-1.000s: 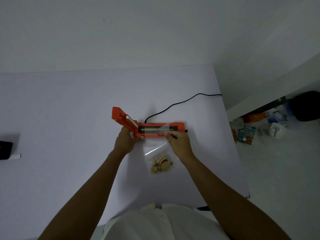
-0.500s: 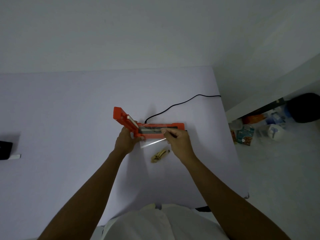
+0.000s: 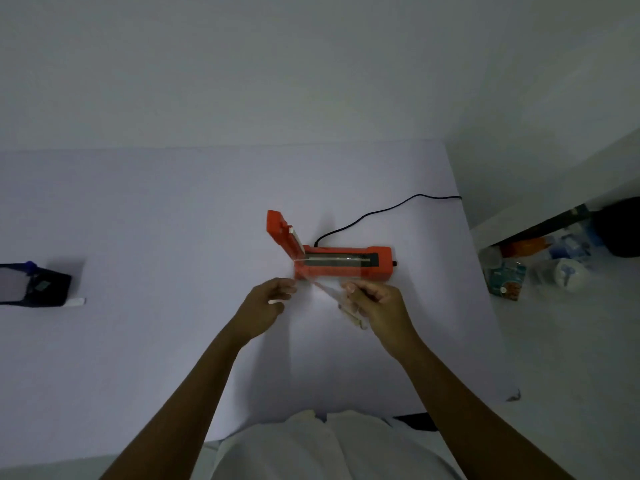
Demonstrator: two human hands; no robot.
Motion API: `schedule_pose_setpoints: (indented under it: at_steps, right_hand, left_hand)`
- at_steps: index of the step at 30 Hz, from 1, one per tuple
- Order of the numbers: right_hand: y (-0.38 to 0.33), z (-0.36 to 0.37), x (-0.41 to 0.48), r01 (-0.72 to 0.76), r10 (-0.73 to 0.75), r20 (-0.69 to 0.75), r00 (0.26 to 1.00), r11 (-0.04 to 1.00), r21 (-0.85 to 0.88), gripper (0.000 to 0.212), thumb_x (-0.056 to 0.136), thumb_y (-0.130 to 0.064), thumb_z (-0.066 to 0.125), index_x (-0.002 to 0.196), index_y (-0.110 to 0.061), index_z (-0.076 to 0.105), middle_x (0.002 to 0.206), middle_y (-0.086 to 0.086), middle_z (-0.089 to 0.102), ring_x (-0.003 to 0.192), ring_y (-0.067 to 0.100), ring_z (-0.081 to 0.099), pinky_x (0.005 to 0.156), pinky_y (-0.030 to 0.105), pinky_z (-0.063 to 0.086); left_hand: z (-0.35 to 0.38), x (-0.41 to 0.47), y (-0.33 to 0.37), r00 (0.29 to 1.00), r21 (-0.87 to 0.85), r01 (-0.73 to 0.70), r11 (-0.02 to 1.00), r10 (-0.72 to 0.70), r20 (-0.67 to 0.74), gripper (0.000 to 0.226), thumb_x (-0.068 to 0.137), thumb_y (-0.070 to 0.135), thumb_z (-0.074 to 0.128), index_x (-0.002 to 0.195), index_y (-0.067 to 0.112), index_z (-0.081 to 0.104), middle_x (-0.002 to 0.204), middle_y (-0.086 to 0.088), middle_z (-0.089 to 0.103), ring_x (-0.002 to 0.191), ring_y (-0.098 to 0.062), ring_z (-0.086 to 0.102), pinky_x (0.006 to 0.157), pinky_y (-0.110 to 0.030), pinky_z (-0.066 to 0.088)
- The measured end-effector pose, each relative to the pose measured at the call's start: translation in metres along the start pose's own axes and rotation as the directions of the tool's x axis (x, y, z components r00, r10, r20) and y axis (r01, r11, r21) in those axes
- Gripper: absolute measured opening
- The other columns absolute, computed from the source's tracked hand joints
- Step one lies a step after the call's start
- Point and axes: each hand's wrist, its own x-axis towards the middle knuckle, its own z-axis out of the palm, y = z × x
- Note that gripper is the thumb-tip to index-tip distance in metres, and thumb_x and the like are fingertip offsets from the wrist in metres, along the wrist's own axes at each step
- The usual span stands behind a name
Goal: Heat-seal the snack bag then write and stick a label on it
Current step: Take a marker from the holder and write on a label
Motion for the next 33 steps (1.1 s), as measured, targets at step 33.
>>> schedule_pose_setpoints:
  at_steps: [33]
  right_hand:
    - [-0.012,0.289,0.034,-0.097,0.093,-0.048,0.995,0.99,-0.1,0.016,0.092,-0.017,0.067,0.095,-0.004,0.075,0.079,0.016,0.073,0.063,0.014,0.065,0.054,0.024,0.046]
  left_hand:
    - [-0.221,-0.051,-0.118,0.997,-0.165,-0.075,0.983,0.073,-0.02,0.012,0.098,0.015,0.056,0.094,0.01,0.067,0.088,-0.008,0.075,0.076,-0.02,0.074,0.063,-0.024,0.054]
